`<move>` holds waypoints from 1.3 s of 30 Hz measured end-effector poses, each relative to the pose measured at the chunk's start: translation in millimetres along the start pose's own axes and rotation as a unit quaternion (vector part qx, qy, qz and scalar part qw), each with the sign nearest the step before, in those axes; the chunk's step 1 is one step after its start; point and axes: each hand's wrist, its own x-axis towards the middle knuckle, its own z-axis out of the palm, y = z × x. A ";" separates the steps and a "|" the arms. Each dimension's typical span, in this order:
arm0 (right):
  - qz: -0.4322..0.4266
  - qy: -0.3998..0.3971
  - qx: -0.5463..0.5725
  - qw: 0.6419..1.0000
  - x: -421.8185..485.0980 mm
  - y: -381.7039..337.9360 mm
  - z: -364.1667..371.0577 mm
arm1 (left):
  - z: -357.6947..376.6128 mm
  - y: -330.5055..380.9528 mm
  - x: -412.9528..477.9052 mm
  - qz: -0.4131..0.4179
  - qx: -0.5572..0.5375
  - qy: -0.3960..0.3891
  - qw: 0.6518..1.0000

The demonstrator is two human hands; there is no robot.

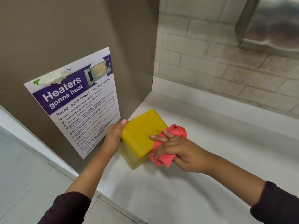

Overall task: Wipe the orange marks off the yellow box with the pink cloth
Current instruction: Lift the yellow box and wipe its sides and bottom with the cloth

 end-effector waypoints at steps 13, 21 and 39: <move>0.302 0.372 0.424 0.769 -52.2 34.7 9.4 | 10.3 14.9 -18.9 0.058 0.015 -0.122 0.991; 0.457 0.407 0.661 0.434 -37.5 22.6 50.2 | -2.7 28.7 -39.4 -0.029 0.102 -0.255 0.961; 0.432 0.341 0.663 0.508 -6.4 2.9 65.0 | -28.5 14.0 -57.4 -0.206 0.073 -0.086 0.972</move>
